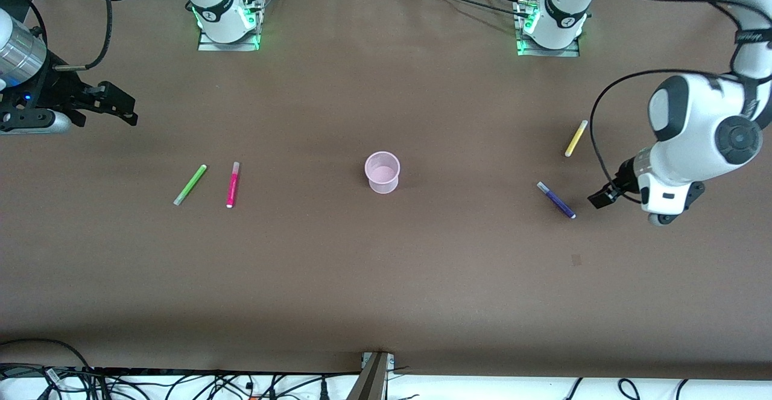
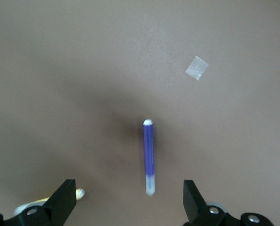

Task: Organize pens into pink holder with both arms
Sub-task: 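Reach the left gripper down to the blue marker and grasp it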

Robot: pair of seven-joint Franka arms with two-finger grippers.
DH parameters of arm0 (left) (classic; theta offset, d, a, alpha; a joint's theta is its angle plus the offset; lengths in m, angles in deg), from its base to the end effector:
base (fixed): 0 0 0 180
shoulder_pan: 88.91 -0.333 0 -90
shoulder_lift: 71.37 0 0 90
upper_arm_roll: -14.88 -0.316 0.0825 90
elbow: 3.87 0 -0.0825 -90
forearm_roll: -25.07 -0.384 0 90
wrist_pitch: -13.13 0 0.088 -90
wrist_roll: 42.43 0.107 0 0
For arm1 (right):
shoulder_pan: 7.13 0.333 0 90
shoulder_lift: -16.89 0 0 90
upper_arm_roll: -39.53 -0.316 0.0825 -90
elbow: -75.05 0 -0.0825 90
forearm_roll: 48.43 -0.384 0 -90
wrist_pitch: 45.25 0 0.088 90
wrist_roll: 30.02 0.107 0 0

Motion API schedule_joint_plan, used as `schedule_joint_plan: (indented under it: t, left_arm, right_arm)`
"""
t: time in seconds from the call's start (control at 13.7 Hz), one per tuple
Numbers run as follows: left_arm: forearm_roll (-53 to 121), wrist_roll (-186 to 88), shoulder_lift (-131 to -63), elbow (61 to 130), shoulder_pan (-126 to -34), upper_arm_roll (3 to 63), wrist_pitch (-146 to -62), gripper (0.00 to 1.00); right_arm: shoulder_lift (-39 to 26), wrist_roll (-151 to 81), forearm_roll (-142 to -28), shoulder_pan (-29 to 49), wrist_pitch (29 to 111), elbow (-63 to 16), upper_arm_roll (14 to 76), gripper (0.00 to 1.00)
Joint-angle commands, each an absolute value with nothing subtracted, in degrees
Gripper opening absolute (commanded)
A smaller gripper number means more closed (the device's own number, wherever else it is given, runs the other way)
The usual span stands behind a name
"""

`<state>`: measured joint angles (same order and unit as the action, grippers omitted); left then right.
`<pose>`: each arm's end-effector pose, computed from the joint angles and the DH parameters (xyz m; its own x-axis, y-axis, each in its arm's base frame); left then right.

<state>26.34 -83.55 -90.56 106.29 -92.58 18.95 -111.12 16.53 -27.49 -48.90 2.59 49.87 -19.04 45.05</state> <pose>0.6092 -0.0032 0.3108 0.7431 0.6626 -0.0933 0.6633 -0.7478 -0.0277 0.5614 0.0422 0.5950 0.9995 0.0284 0.0114 0.0285 -0.9996 -0.0081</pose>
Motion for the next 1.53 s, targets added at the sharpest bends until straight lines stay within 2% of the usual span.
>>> schedule_joint_plan:
  t: [0.0,0.51,0.58,0.66,1.02,1.17,1.31,1.46]
  left_arm:
    - [27.1,-85.5,-93.4,109.0,-92.2,18.9,-116.8,1.00]
    - [27.6,-88.2,-100.2,107.5,-91.0,19.1,-121.9,1.00]
    - [27.6,-88.3,-100.6,107.1,-90.4,19.1,-121.9,0.90]
    - [27.5,-88.2,-101.7,106.5,-90.4,19.1,-121.9,0.85]
    - [27.4,-88.1,-103.3,105.9,-90.6,19.1,-122.7,0.77]
    - [27.3,-88.0,-103.9,105.8,-90.8,19.1,-122.8,0.65]
    - [27.2,-87.7,-104.0,105.8,-90.8,19.1,-122.9,0.63]
    - [27.1,-87.2,-104.4,105.8,-91.1,19.1,-123.4,0.63]
  right_arm:
    - [16.9,-26.7,-49.8,1.9,49.8,-19.4,44.5,1.00]
    - [16.8,-26.7,-49.8,1.9,49.8,-19.4,44.5,1.00]
    - [16.8,-26.7,-49.8,1.9,49.8,-19.4,44.5,1.00]
    - [16.7,-26.7,-49.8,1.9,50.0,-19.4,44.5,1.00]
    - [15.0,-27.5,-49.9,1.7,52.2,-18.6,44.5,1.00]
    - [15.9,-28.3,-49.5,2.0,50.1,-18.0,44.2,1.00]
    - [15.3,-28.0,-49.7,2.0,46.4,-17.4,42.9,1.00]
    - [13.3,-28.1,-49.8,3.2,46.8,-17.5,42.4,1.00]
